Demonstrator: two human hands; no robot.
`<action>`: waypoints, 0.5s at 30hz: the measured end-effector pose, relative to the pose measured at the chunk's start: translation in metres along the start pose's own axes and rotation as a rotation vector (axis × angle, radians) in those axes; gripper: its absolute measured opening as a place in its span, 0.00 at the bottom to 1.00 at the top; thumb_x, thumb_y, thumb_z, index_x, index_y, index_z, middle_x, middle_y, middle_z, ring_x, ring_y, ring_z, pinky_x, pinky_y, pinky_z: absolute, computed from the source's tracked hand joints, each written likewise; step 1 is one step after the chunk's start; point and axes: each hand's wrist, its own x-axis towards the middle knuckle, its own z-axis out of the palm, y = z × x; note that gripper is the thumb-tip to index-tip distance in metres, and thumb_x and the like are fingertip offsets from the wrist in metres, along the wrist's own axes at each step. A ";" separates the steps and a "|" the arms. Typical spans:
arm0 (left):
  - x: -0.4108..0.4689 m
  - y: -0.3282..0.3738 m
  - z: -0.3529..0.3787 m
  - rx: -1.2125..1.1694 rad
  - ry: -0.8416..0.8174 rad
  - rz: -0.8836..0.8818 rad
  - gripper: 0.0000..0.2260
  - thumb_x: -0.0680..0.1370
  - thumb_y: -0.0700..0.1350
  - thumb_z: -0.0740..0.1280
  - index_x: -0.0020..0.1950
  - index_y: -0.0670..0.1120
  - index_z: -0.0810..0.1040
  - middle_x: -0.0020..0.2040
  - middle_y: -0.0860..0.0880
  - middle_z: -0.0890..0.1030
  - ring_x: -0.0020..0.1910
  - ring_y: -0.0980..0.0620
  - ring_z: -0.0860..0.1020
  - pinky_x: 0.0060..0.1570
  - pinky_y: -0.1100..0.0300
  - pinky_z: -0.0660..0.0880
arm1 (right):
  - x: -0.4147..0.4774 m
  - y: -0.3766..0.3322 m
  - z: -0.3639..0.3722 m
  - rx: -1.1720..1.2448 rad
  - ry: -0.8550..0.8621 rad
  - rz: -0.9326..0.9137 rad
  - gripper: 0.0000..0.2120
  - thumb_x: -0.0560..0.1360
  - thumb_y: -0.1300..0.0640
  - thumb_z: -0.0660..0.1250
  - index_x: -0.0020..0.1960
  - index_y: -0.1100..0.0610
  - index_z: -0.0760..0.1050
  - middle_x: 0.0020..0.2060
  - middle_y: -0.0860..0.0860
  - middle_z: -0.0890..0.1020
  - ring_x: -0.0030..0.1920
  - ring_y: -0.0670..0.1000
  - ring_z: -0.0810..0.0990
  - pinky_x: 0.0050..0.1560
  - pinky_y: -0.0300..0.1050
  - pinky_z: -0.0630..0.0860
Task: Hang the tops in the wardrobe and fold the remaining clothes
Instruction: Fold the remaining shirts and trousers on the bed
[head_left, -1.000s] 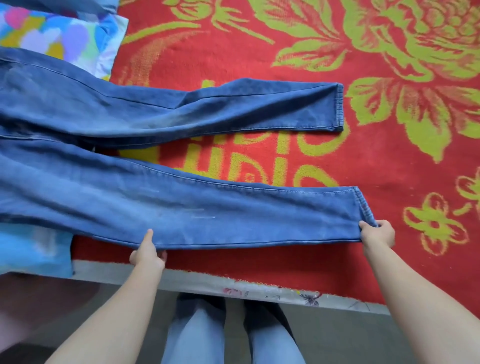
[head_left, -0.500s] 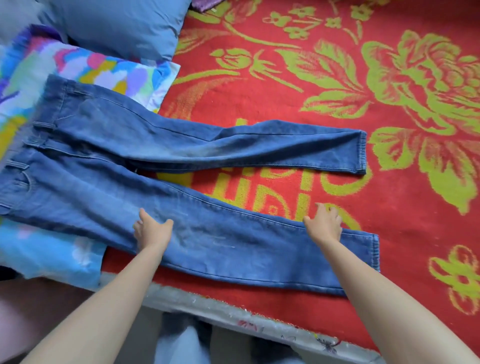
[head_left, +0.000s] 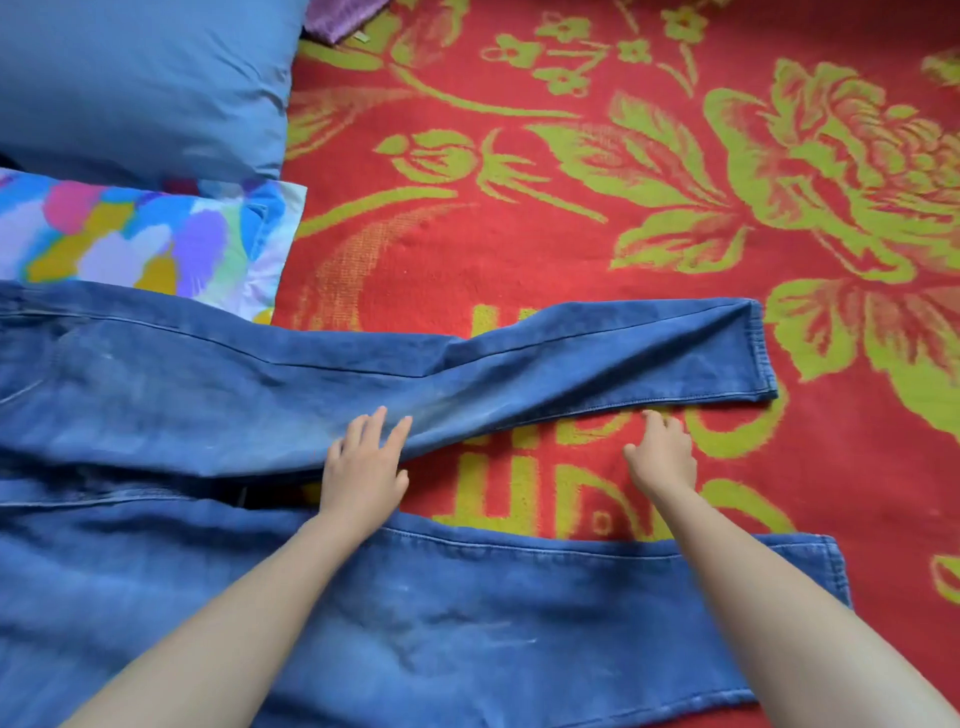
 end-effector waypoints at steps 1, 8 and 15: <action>0.010 0.006 0.007 0.054 -0.036 0.055 0.36 0.56 0.47 0.81 0.64 0.46 0.77 0.63 0.39 0.76 0.60 0.39 0.76 0.49 0.45 0.76 | 0.010 0.007 -0.001 -0.130 0.047 -0.058 0.20 0.76 0.61 0.61 0.68 0.58 0.65 0.65 0.58 0.68 0.65 0.60 0.67 0.58 0.55 0.68; 0.040 0.025 0.028 0.150 -0.098 -0.012 0.40 0.69 0.52 0.74 0.76 0.54 0.56 0.76 0.43 0.58 0.74 0.41 0.59 0.67 0.42 0.60 | 0.081 0.034 -0.005 -0.548 0.204 -0.452 0.23 0.46 0.73 0.75 0.40 0.63 0.77 0.33 0.62 0.77 0.33 0.61 0.78 0.32 0.50 0.72; 0.052 0.038 0.026 0.111 -0.075 -0.003 0.43 0.66 0.73 0.61 0.75 0.53 0.61 0.74 0.40 0.62 0.73 0.39 0.60 0.66 0.36 0.58 | 0.101 0.108 -0.038 -0.669 0.382 -0.788 0.08 0.61 0.64 0.59 0.38 0.59 0.74 0.28 0.57 0.71 0.30 0.58 0.73 0.32 0.50 0.69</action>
